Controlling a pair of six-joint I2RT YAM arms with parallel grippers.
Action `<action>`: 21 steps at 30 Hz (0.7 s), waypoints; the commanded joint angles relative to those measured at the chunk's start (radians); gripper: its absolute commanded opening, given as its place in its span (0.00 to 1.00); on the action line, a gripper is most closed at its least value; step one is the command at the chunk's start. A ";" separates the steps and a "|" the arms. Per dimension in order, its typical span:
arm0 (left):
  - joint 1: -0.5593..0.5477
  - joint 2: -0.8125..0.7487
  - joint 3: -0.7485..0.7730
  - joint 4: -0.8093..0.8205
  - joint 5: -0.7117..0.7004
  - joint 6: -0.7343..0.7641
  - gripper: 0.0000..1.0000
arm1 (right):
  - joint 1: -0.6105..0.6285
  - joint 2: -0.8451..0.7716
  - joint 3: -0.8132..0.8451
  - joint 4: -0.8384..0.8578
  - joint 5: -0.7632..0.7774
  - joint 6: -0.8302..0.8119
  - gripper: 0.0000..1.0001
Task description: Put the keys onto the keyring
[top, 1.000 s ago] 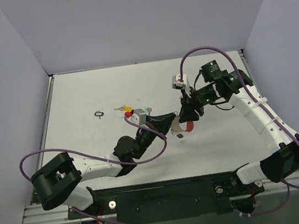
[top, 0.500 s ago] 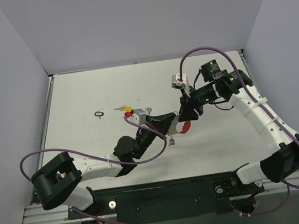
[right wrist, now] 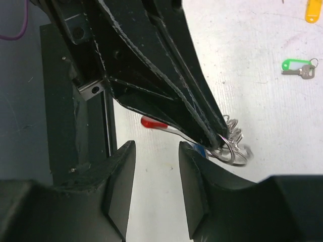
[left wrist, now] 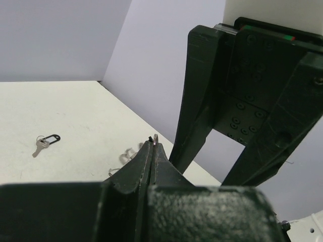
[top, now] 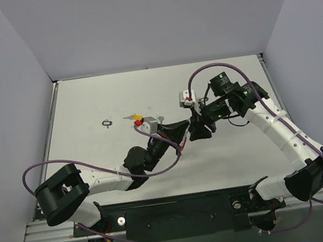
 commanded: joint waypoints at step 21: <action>0.138 -0.071 -0.051 0.357 0.371 -0.115 0.00 | -0.192 -0.025 -0.007 0.092 -0.222 0.197 0.27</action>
